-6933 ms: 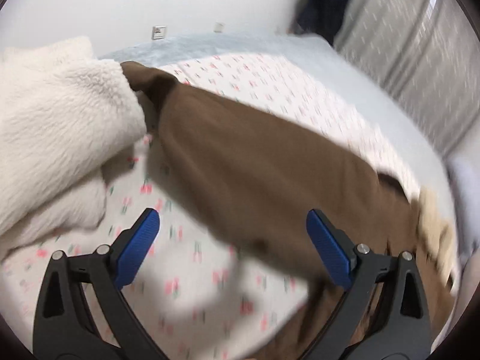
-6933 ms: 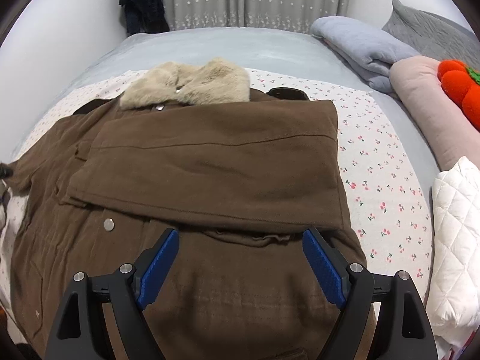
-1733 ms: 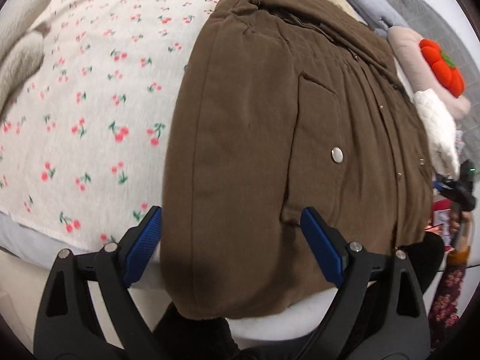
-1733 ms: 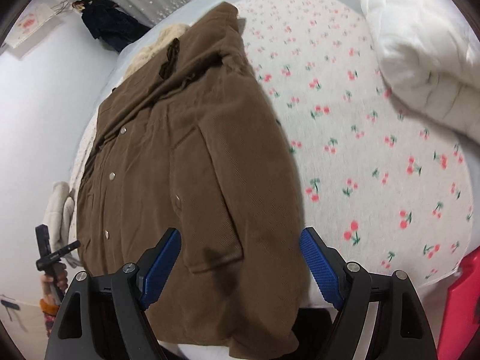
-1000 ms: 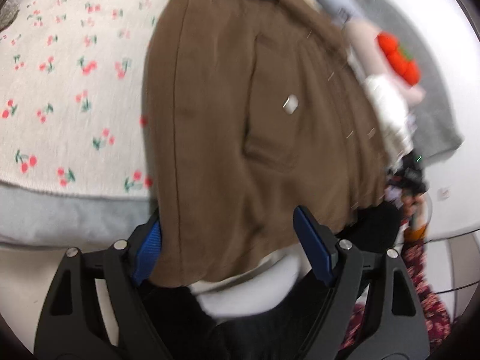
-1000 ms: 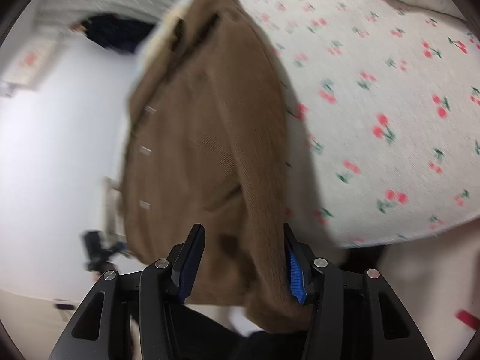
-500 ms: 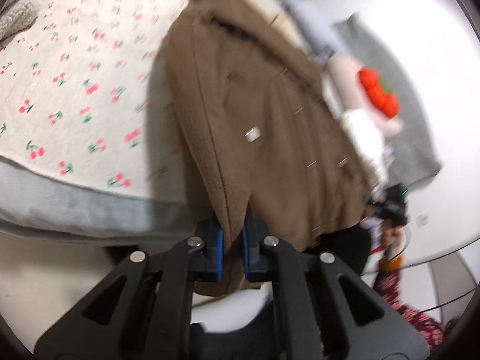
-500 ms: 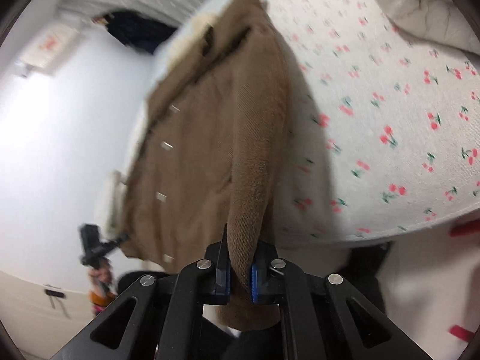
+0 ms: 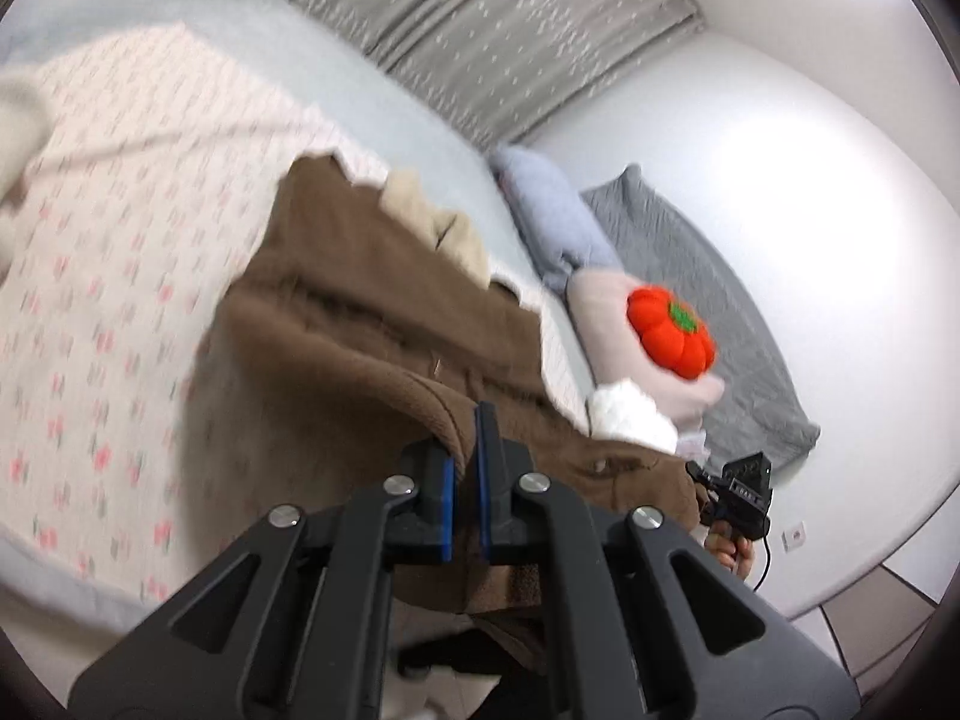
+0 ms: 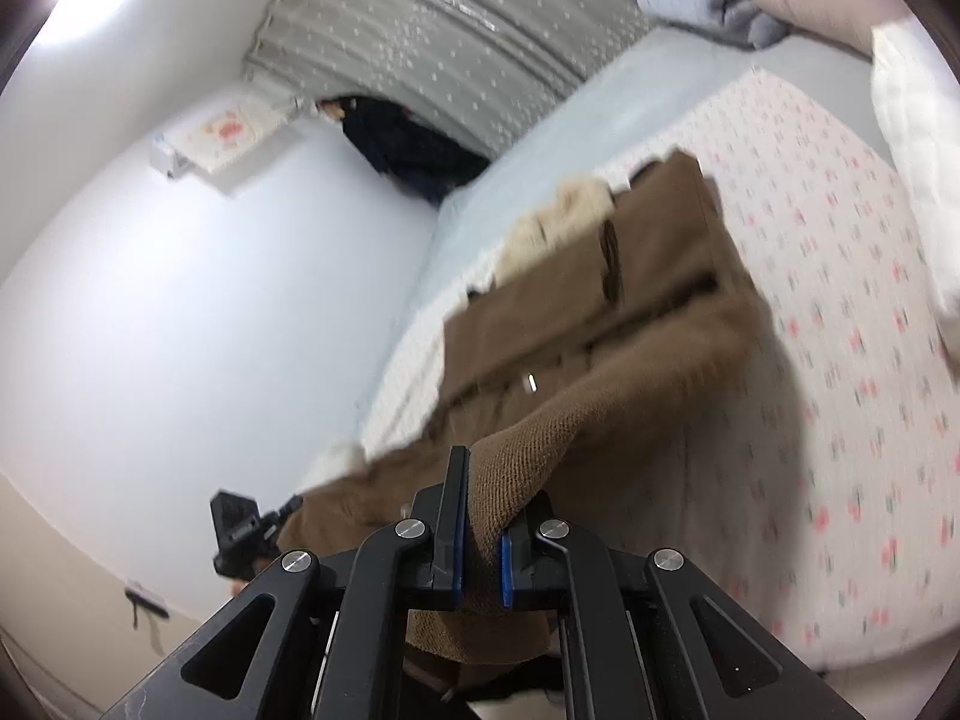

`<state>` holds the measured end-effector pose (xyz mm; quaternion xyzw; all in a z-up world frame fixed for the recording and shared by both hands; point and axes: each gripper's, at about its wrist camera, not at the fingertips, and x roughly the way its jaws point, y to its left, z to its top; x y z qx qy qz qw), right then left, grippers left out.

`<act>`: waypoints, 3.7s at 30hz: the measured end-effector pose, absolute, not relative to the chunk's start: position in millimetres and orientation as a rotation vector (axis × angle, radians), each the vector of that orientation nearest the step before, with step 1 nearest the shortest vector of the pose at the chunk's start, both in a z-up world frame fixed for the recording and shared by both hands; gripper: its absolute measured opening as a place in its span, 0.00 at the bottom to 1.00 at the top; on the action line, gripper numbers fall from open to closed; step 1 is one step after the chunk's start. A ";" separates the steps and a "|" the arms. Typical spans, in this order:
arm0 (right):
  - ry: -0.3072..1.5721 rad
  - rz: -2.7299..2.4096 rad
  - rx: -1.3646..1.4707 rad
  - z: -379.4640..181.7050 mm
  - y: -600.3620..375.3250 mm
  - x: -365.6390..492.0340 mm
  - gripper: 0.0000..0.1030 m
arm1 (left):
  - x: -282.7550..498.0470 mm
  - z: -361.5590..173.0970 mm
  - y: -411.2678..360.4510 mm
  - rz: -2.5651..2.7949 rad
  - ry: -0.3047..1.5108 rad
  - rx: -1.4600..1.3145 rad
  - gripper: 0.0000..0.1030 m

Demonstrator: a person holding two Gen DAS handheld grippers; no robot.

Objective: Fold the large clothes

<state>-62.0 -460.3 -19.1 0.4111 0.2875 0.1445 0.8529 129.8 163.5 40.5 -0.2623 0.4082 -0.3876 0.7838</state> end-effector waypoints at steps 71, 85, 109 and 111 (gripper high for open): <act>0.815 -0.425 0.394 -170.6 -595.2 379.7 0.17 | 528.6 -116.1 0.8 -0.234 0.864 -0.277 0.19; 0.636 -0.306 0.382 -75.2 -570.6 273.2 0.62 | 458.9 -32.7 14.1 -0.245 0.797 -0.192 0.71; 0.887 -0.268 0.483 -96.6 -448.7 150.7 0.68 | 276.0 -34.8 27.4 -0.250 1.016 -0.282 0.84; 0.858 -0.273 0.458 -89.0 -437.3 144.5 0.74 | 265.5 -35.3 32.6 -0.215 1.020 -0.303 0.91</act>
